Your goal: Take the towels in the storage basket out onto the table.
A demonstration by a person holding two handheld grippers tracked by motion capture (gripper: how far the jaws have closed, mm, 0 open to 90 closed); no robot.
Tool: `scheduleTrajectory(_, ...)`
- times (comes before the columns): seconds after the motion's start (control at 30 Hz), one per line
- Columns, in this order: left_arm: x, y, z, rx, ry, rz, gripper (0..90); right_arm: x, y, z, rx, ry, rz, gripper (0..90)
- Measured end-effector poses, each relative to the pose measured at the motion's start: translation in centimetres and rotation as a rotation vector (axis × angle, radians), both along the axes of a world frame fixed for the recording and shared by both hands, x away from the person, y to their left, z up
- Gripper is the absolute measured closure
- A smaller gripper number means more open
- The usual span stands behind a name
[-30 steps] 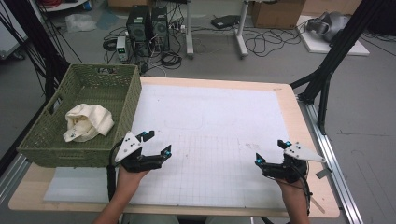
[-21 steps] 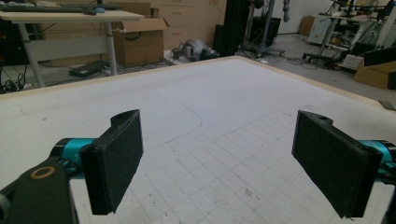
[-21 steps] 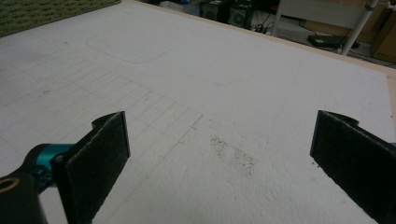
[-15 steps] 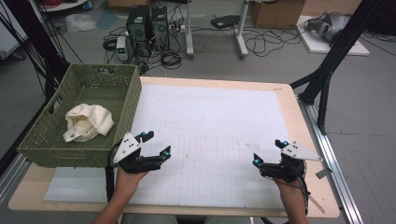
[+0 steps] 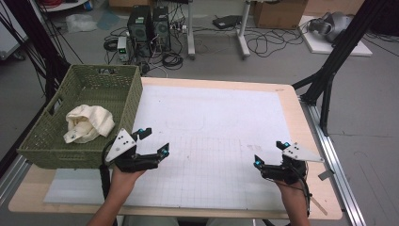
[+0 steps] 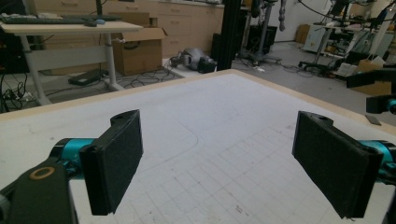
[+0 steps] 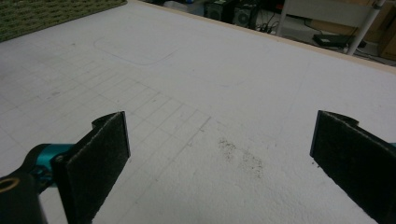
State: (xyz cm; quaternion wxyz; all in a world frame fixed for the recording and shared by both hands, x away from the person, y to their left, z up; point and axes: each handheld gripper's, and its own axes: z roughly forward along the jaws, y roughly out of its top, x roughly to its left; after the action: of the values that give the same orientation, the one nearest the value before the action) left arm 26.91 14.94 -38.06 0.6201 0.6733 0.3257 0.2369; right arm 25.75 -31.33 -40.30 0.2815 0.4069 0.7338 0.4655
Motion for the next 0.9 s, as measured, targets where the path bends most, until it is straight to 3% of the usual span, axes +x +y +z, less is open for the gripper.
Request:
scheduleTrajectory(0.3, 0.2, 2.9, 3.9, -0.005, -0.025, 0.008, 16.7, 0.1, 0.1, -0.1, -0.005, 0.007, 0.001, 4.0)
scheduleTrajectory(0.6, 1.6, 7.7, 7.4, -0.013, -0.052, 0.074, 16.7, 0.1, 0.3, -0.1, -0.013, 0.004, 0.009, 4.0)
scheduleTrajectory(0.73, 2.9, 10.1, 8.0, 0.0, -0.036, 0.109, 16.8, 0.2, 0.4, -0.2, -0.009, 0.013, 0.011, 4.0)
scheduleTrajectory(0.9, 4.5, 12.7, 7.8, 0.01, -0.012, 0.161, 16.8, 0.2, 0.5, -0.2, -0.016, 0.01, 0.01, 4.0)
